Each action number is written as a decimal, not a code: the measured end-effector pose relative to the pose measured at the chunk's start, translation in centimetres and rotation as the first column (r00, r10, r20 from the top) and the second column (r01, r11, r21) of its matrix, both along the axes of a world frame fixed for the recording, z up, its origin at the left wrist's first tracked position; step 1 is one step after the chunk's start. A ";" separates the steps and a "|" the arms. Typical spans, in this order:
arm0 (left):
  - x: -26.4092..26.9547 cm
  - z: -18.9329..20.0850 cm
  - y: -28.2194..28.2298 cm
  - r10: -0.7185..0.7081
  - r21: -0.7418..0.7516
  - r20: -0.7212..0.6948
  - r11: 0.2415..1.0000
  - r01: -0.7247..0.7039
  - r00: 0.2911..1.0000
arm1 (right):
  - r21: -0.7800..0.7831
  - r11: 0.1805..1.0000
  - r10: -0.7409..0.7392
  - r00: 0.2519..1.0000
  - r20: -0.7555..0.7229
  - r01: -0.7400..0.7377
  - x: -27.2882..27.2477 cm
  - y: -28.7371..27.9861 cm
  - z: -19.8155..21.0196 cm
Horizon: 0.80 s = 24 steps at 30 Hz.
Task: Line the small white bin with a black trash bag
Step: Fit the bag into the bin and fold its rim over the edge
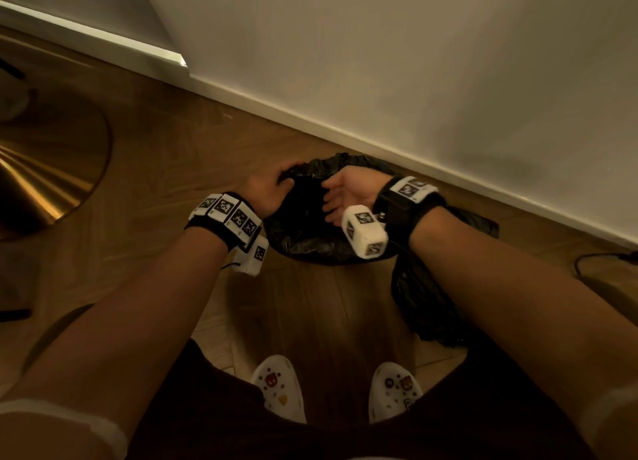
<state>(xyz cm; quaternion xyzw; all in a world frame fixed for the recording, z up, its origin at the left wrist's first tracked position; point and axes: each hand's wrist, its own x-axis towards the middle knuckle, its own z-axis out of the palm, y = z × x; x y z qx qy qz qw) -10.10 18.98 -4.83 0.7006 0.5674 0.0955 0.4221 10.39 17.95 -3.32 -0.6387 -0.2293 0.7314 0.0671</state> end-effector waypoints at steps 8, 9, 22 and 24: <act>-3.8 3.8 -1.4 0.074 -0.189 -0.211 0.975 -0.115 0.975 | 0.343 0.935 -0.061 0.909 0.412 -0.092 10.9 -3.5 5.9; -4.2 3.8 -1.8 0.053 -0.297 -0.236 0.947 -0.124 0.970 | 0.322 0.935 -0.023 0.884 0.467 -0.146 11.5 -4.0 5.3; -3.1 2.9 -2.0 0.209 -0.414 -0.159 0.873 -0.257 0.965 | 0.321 0.932 0.000 0.885 0.466 -0.169 10.6 -5.0 2.2; -3.1 3.5 -1.5 0.302 -0.417 -0.106 0.852 -0.318 0.948 | 0.337 0.934 -0.034 0.907 0.420 -0.121 10.8 -3.9 3.1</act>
